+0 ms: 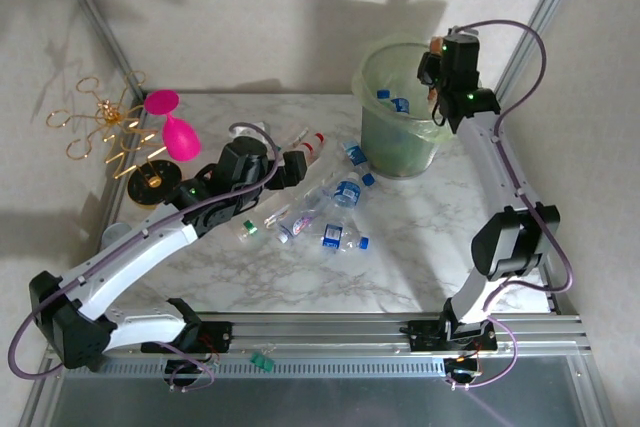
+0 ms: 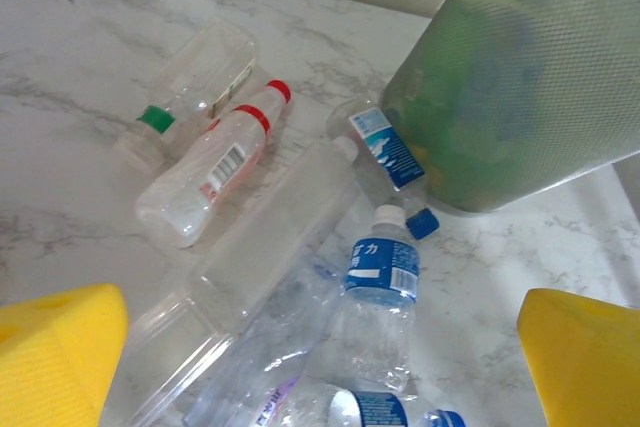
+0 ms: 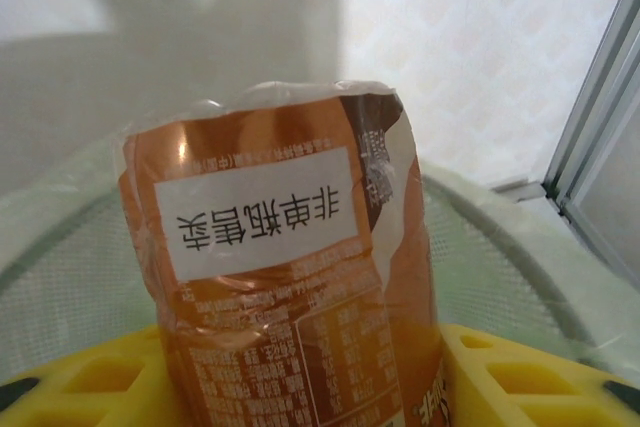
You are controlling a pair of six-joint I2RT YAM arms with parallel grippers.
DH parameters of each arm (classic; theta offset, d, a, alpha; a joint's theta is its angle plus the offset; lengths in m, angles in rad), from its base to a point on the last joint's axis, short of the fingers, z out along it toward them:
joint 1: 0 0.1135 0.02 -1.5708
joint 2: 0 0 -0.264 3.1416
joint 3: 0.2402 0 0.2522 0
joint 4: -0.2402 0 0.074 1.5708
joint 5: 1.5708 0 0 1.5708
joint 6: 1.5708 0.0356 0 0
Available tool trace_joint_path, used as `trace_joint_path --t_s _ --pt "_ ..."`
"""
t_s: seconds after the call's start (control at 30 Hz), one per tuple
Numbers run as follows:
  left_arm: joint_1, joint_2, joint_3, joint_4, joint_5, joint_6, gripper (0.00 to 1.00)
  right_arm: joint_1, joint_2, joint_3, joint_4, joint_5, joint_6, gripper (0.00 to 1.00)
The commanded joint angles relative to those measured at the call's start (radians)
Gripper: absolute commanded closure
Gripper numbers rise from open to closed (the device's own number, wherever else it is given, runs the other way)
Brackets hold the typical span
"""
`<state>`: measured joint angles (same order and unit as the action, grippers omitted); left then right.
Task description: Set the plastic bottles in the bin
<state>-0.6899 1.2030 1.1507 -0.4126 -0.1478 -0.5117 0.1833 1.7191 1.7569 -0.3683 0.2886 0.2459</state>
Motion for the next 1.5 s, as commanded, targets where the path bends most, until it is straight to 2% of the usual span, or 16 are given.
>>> trace_joint_path --t_s 0.0,0.23,0.47,0.87,1.1,1.47 --pt "0.008 0.001 0.049 -0.03 0.027 0.001 0.0 -0.006 0.007 -0.044 0.046 0.014 -0.007 0.46" --pt "0.007 0.008 0.045 -0.034 0.029 -0.006 0.0 -0.004 0.017 -0.139 0.075 -0.007 0.008 0.47" --pt "0.007 0.001 0.024 -0.022 0.018 -0.006 0.0 -0.004 0.089 -0.144 0.047 -0.05 0.051 0.46" --pt "0.008 0.009 0.035 -0.011 0.005 0.013 0.0 -0.004 0.137 -0.142 0.025 -0.081 0.082 0.35" --pt "0.008 -0.007 0.034 -0.013 0.006 0.01 0.0 -0.004 0.095 -0.098 -0.011 -0.082 0.087 0.22" --pt "0.007 -0.058 0.029 -0.027 0.005 -0.005 0.0 -0.004 -0.016 -0.002 -0.064 -0.114 0.079 0.17"
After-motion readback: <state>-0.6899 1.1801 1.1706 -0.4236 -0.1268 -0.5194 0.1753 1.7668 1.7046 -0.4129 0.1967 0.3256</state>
